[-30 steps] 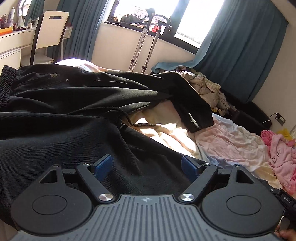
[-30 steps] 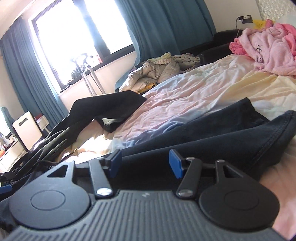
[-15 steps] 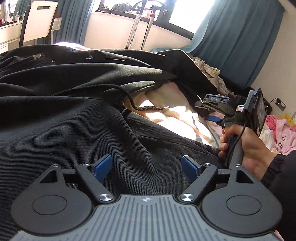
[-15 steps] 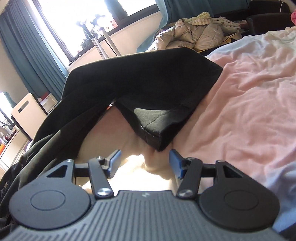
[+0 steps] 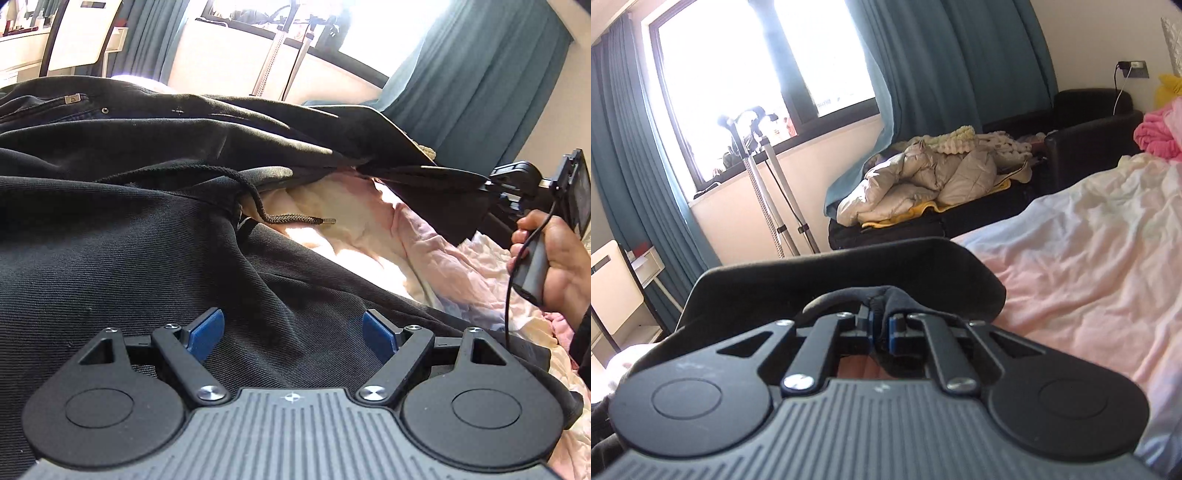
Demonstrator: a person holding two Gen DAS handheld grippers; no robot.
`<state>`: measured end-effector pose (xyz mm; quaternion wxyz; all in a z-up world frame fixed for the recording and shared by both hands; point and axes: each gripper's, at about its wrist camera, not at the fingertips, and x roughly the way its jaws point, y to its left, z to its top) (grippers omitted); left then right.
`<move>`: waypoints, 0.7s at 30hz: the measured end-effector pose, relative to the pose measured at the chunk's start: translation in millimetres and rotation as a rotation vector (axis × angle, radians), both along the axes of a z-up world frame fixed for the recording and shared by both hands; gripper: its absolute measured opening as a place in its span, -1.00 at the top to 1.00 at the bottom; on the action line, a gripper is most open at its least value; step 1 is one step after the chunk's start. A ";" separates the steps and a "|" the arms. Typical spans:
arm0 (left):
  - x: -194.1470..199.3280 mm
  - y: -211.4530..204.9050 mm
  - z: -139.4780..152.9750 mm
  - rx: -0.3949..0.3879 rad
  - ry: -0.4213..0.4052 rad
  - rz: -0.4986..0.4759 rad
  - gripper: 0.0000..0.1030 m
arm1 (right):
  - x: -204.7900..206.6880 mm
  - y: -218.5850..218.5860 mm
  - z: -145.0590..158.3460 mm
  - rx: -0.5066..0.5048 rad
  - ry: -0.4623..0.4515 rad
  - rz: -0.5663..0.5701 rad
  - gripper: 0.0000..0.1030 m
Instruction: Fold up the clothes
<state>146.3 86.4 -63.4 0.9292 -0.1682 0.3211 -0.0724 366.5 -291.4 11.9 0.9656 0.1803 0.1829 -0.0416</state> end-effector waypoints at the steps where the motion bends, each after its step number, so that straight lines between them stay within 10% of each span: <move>1: -2.1 -1.1 2.0 0.004 -0.008 -0.001 -0.64 | -7.5 -17.1 15.2 -0.014 -0.013 -0.026 0.85; 9: -11.6 -10.3 11.2 0.028 -0.038 -0.006 -0.64 | -66.9 -139.8 89.5 -0.143 -0.061 -0.246 0.85; 18: -5.5 -13.8 5.9 0.036 -0.013 0.000 -0.64 | -93.0 -209.1 -35.8 0.008 0.368 -0.292 0.84; 21: -5.0 -15.2 4.0 0.044 -0.008 0.001 -0.64 | -89.2 -214.8 -34.8 0.042 0.383 -0.276 0.84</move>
